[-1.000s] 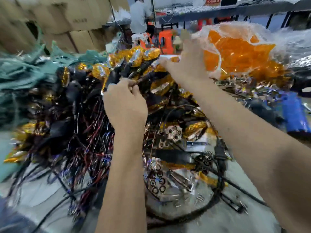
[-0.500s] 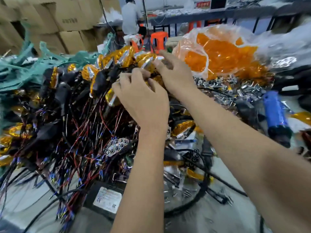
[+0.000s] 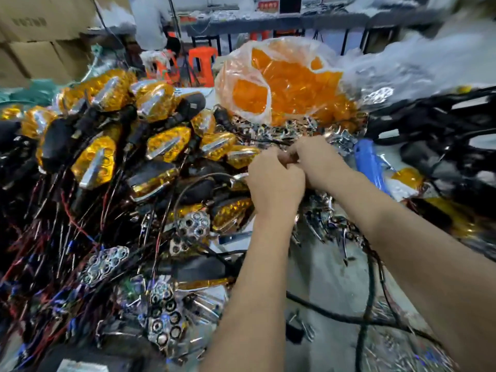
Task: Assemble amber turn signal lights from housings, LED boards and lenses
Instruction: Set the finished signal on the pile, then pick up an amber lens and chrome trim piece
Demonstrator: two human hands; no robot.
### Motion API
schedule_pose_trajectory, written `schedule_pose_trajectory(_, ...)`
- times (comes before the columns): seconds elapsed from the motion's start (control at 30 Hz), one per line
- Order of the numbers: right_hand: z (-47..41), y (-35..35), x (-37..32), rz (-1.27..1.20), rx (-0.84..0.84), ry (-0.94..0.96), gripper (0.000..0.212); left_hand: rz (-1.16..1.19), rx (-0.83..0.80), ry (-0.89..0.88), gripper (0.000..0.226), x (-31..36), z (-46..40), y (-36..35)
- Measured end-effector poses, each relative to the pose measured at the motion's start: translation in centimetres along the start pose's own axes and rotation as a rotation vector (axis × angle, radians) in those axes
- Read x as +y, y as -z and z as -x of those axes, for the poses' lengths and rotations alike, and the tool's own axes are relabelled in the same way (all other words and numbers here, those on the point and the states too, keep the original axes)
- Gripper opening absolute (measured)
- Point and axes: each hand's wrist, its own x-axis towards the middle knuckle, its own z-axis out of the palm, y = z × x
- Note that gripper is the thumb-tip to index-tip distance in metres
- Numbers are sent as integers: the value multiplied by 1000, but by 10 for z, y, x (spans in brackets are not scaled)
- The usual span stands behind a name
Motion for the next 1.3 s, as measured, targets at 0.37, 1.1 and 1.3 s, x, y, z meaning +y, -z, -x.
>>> schedule_pose_trajectory(0.37,-105,-11,13,20,58,18,58,-60,-31,-3,17,-18,-18,-17)
schedule_pose_trajectory(1.1,40,23,42,-972,105,-55,52,345,-506,-176,46,-16,-25,11)
schedule_pose_trajectory(1.3,47,4,30,-881,121,-152,68,353,-575,-104,23,-20,-20,15)
